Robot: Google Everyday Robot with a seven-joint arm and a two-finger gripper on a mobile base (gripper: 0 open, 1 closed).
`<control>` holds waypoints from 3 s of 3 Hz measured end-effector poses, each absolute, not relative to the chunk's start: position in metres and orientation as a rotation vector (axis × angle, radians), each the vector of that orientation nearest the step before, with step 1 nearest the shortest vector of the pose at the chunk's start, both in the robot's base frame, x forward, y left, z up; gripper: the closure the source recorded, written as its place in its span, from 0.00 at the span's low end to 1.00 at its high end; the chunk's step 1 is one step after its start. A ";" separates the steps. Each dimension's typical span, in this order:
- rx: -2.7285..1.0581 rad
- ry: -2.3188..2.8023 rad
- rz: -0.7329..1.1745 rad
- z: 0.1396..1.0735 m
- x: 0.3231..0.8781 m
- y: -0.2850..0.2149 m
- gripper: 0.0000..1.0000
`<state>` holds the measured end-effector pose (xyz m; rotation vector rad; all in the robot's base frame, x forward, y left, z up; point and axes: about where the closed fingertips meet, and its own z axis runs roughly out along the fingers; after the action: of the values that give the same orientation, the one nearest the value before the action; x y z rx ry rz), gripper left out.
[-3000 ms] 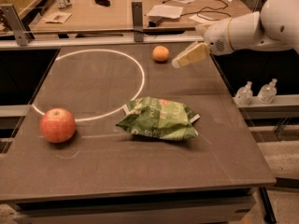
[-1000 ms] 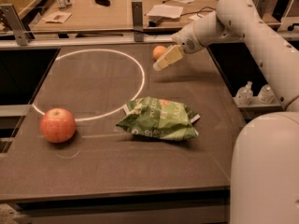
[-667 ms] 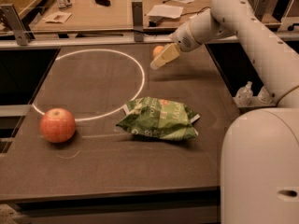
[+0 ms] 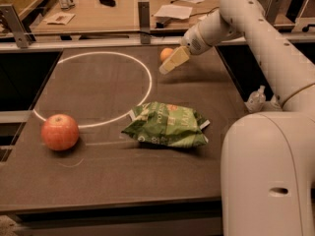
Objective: Move orange near green jalapeno chip bag
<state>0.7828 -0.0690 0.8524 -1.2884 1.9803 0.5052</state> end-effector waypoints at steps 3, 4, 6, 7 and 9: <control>-1.321 1.954 0.590 0.841 0.782 -0.073 0.39; -1.329 1.953 0.609 0.838 0.780 -0.076 0.63; -1.359 1.926 0.653 0.838 0.771 -0.079 1.00; -1.374 1.841 0.701 0.857 0.758 -0.087 1.00; -1.409 1.706 0.762 0.893 0.711 -0.114 1.00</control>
Offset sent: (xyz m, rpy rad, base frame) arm 0.0058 -0.0111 -0.0024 0.0478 0.0188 0.0613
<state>0.7113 -0.1144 0.8930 -1.4089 1.7058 0.7617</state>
